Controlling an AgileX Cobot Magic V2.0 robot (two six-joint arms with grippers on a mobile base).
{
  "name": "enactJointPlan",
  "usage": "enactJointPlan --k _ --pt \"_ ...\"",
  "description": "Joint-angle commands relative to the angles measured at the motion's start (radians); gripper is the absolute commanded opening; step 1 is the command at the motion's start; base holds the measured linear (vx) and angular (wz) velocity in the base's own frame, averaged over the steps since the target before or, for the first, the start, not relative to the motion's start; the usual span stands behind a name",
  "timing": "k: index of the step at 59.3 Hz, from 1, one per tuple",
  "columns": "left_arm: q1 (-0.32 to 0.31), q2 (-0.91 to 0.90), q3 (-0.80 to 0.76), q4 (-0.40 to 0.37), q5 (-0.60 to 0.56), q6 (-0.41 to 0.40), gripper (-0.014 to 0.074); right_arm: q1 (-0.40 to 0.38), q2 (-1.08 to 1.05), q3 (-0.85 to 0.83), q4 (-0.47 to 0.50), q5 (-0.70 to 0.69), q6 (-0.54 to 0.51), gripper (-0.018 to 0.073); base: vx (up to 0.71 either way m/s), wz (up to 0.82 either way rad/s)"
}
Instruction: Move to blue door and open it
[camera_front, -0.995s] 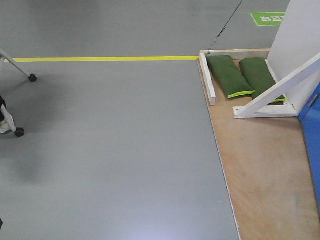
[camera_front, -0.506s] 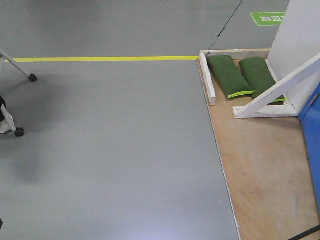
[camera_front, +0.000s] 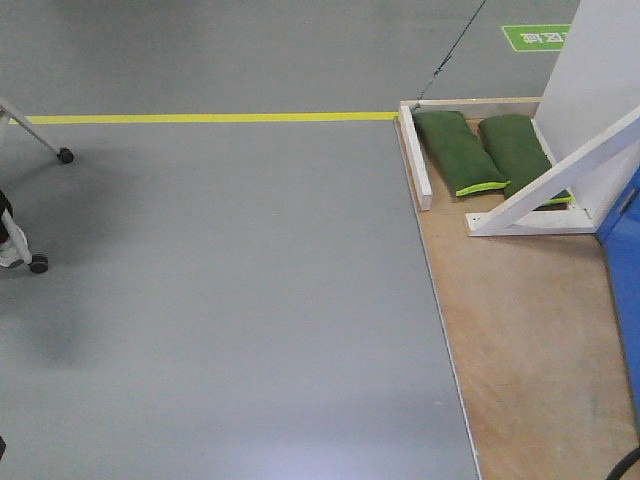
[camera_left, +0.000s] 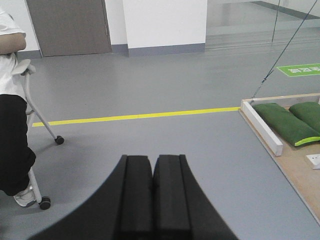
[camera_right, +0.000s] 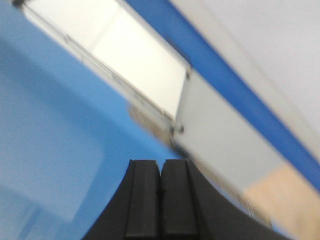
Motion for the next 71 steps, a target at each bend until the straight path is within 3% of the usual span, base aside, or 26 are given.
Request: enactJointPlan --k 1,12,21,38,63,71 --pt "-0.001 -0.019 -0.024 -0.002 -0.075 -0.004 0.0071 -0.006 0.054 -0.144 -0.081 -0.154 -0.007 -0.0004 0.0 0.0" --pt "-0.001 -0.019 -0.024 -0.002 -0.075 -0.004 0.0071 -0.025 0.184 -0.37 -0.201 -0.332 -0.007 -0.0004 0.0 0.0" --pt "-0.001 -0.019 -0.024 -0.002 -0.075 -0.004 0.0071 -0.08 0.278 -0.527 -0.268 -0.38 -0.007 -0.0004 0.0 0.0" --pt "-0.001 -0.019 -0.024 -0.002 -0.075 -0.004 0.0071 -0.173 0.452 -0.739 -0.267 -0.378 -0.007 -0.0004 0.0 0.0" --pt "-0.001 -0.019 -0.024 -0.002 -0.075 -0.004 0.0071 -0.173 0.66 -0.954 -0.267 -0.301 -0.007 -0.0004 0.0 0.0" --pt "-0.001 -0.019 -0.024 -0.002 -0.075 -0.004 0.0071 -0.14 0.701 -0.999 -0.268 -0.299 -0.007 -0.0004 0.0 0.0"
